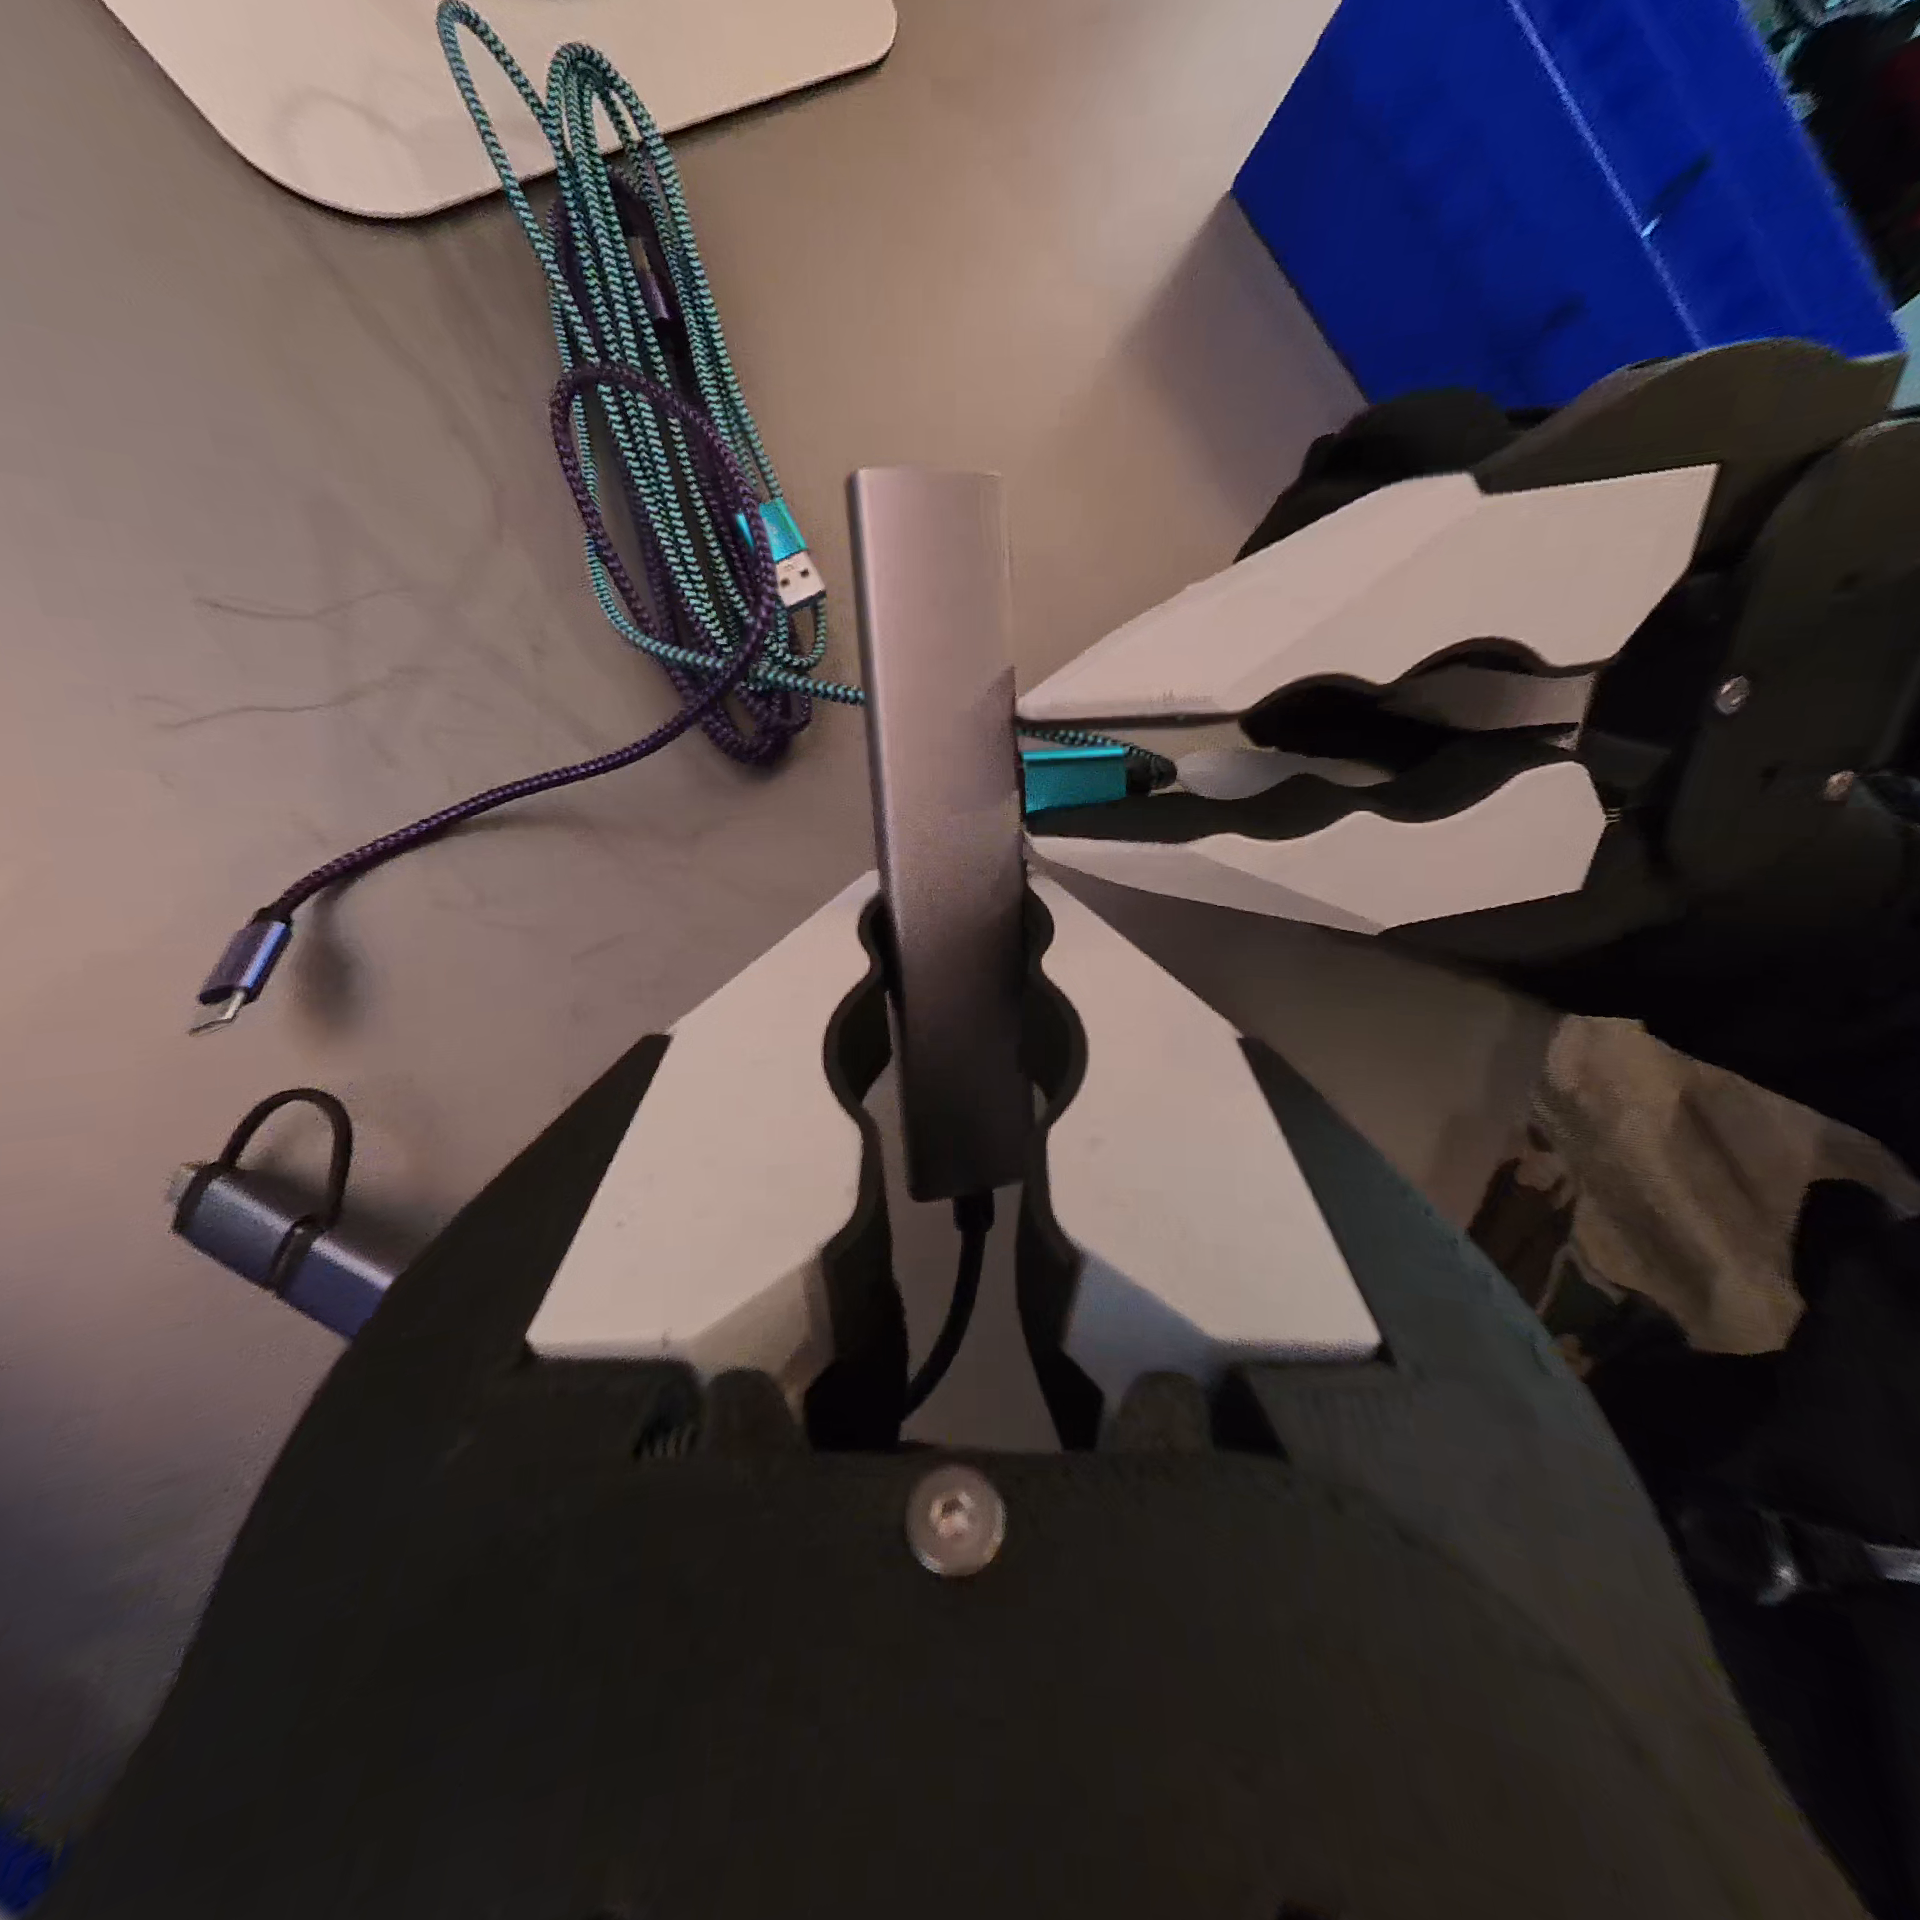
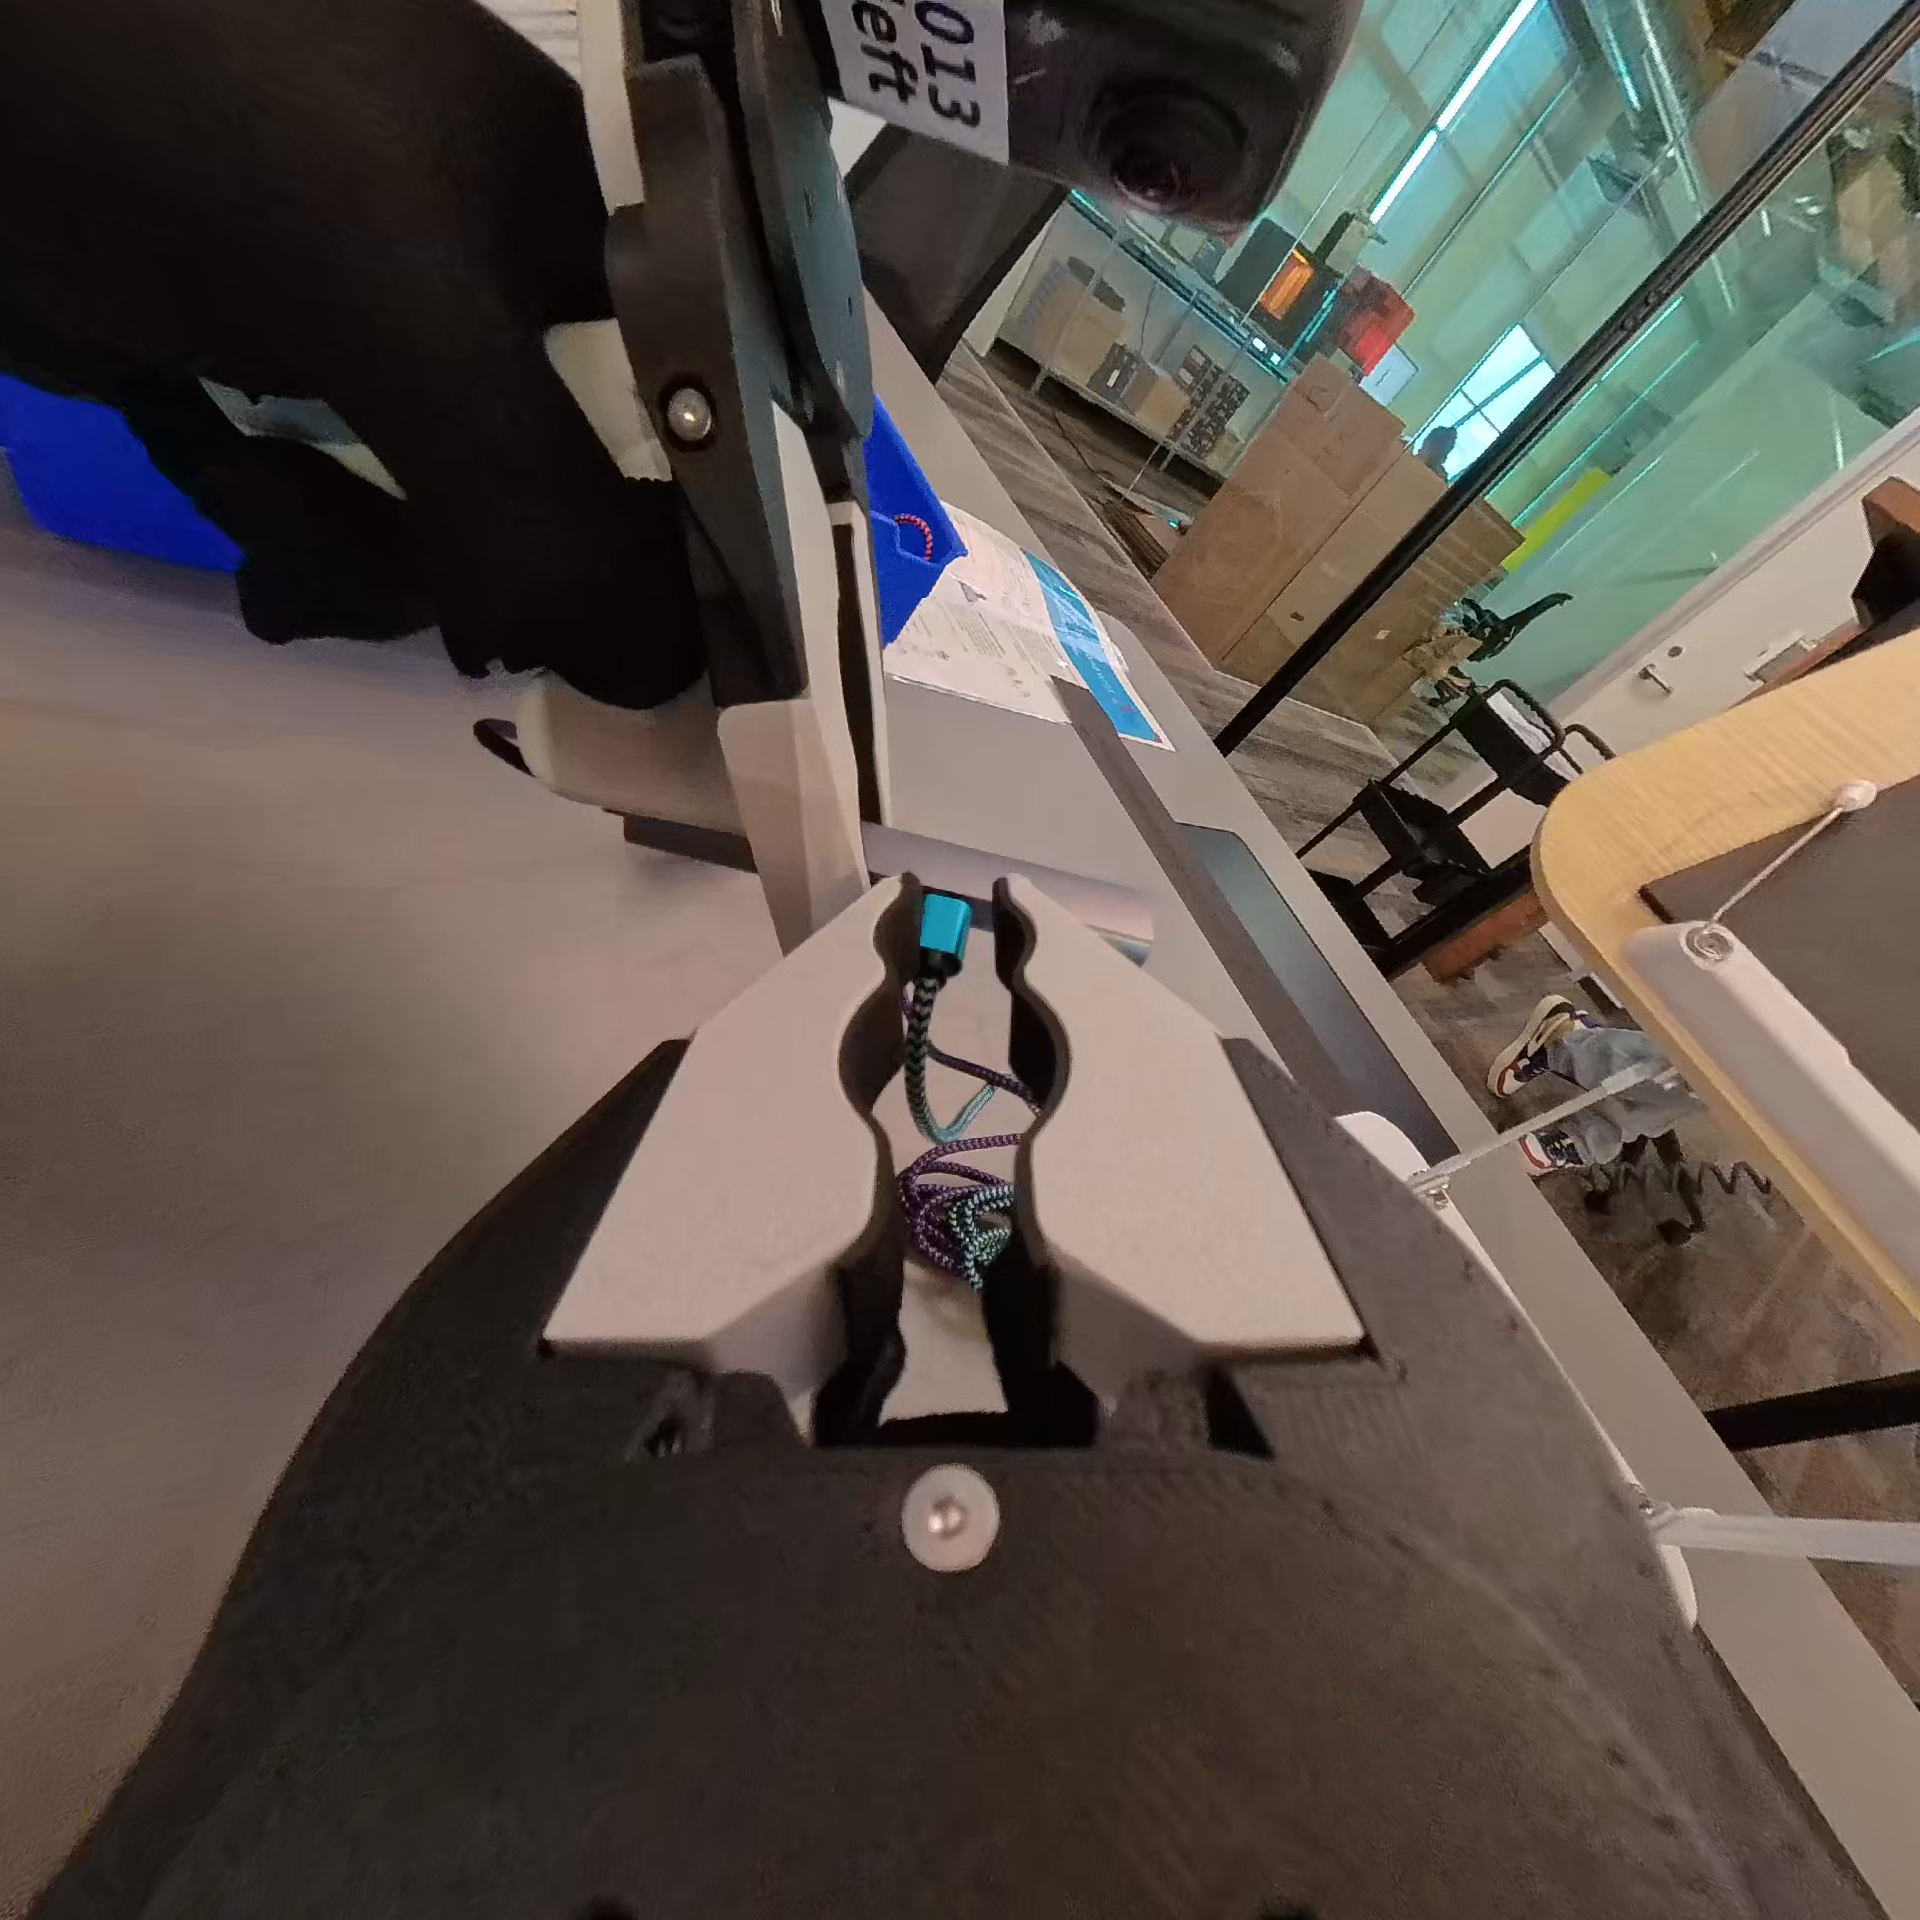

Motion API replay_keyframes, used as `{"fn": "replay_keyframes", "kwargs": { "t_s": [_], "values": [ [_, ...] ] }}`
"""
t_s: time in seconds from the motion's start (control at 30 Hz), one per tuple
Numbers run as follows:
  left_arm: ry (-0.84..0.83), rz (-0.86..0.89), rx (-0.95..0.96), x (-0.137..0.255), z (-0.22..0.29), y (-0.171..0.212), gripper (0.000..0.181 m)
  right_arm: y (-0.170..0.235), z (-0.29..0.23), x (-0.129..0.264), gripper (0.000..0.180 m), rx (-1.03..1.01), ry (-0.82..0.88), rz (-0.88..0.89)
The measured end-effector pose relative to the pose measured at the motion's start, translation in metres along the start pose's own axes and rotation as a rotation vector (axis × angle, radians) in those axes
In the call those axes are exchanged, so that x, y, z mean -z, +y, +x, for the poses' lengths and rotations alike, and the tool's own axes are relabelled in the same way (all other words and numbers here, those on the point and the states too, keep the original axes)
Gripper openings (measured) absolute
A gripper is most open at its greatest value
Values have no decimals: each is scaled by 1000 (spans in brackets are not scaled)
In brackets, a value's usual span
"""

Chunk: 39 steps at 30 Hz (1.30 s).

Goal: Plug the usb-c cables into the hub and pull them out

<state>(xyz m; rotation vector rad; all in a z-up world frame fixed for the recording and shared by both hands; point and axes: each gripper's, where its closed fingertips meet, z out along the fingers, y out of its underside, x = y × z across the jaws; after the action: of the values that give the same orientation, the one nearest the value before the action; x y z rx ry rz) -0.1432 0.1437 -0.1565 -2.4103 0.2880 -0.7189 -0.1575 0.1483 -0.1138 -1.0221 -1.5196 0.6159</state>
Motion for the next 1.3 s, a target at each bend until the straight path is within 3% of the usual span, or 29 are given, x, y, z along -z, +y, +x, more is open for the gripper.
{"fn": "replay_keyframes", "kwargs": {
  "t_s": [0.23, 0.67, 1.1, 1.3],
  "values": [
    [182, 87, 129, 3, 3, -5, 17, 1, -1, 0, 13, -1, -4, 3],
    [327, 84, 154, 1, 13, -2, 17, 2, -2, -1, 9, 8, -10, -7],
    [317, 77, 132, -2, 11, 0, 17, 5, -5, -1, 8, 36, -12, -41],
    [46, 69, -31, -14, -9, 1, 36, 10, -4, -3, 8, -24, -9, -83]
  ]
}}
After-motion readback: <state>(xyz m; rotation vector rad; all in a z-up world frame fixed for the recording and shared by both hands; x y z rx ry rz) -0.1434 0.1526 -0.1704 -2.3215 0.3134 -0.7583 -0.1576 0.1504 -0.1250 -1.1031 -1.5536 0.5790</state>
